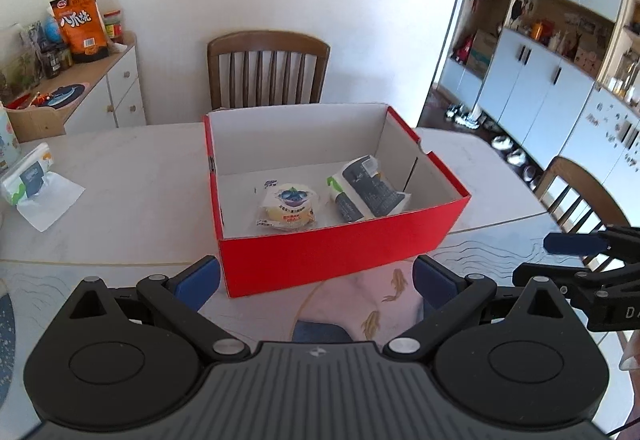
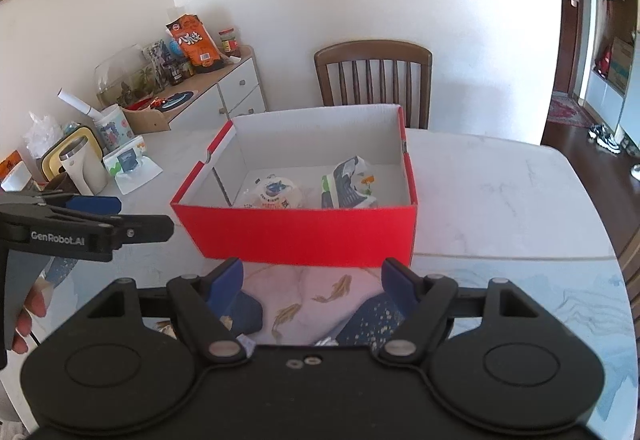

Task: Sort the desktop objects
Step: 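Withdraw both tools from the box back toward the snack pile, then grasp the silver snack bag with the left tool while the right tool grasps the dark chocolate bar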

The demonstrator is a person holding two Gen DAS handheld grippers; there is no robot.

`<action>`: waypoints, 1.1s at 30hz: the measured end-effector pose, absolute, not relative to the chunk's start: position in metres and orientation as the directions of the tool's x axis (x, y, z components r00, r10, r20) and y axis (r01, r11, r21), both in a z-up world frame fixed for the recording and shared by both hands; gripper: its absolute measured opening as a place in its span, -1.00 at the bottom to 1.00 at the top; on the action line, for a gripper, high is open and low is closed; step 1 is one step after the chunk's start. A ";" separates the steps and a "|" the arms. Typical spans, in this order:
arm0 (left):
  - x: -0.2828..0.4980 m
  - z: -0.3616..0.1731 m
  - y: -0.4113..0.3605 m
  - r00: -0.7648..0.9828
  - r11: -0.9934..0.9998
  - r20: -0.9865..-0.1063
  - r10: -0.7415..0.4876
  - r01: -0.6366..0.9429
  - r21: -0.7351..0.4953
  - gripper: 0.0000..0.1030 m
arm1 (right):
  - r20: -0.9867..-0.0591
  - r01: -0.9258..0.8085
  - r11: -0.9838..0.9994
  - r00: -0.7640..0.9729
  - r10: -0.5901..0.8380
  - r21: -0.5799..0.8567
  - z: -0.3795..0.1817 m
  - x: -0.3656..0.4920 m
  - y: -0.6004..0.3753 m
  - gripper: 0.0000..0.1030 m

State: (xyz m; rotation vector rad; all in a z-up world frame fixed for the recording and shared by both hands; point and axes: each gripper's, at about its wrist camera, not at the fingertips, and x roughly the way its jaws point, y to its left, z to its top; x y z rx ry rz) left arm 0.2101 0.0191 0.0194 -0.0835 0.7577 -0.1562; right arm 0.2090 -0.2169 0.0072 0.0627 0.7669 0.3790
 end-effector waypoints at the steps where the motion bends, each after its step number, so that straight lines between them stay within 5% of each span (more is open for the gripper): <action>1: 0.207 0.018 0.021 0.717 0.985 -0.676 -0.170 0.110 -0.131 1.00 | -0.666 -0.307 0.932 0.656 0.354 0.193 0.006 0.206 -0.217 0.48; 33: 0.159 -0.072 0.028 0.642 0.997 -0.763 -0.076 0.054 -0.054 0.99 | -0.759 -0.240 0.961 0.598 0.260 0.140 -0.064 0.146 -0.197 0.47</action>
